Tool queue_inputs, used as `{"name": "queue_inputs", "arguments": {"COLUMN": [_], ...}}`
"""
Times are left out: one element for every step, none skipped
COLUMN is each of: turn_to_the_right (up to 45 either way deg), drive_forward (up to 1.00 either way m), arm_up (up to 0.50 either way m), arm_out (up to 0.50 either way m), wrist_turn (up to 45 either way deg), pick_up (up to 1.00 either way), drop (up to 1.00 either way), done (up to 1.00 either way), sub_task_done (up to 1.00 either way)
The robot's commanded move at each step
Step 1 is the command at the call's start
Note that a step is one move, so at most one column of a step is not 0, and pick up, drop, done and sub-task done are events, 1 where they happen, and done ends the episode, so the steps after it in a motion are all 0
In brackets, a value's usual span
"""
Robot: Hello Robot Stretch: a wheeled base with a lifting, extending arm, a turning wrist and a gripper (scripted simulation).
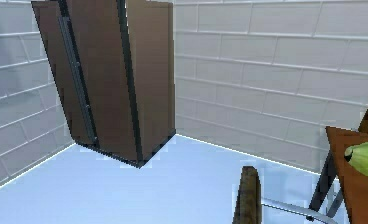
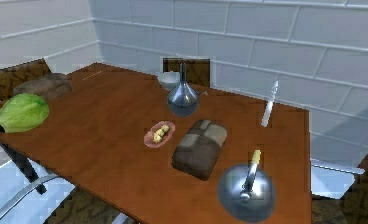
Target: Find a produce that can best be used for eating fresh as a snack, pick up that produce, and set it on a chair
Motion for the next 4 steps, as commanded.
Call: {"name": "queue_inputs", "arguments": {"turn_to_the_right": [0.0, 0.0, 0.0, 0.0], "drive_forward": [0.00, 0.00, 0.00, 0.00], "arm_up": [0.38, 0.00, 0.00, 0.00], "arm_out": [0.00, 0.36, 0.00, 0.00], "wrist_turn": [0.0, 0.0, 45.0, 45.0], "pick_up": [0.00, 0.00, 0.00, 0.00], "drop": [0.00, 0.00, 0.00, 0.00], "done": [0.00, 0.00, 0.00, 0.00], "sub_task_done": [0.00, 0.00, 0.00, 0.00]}}
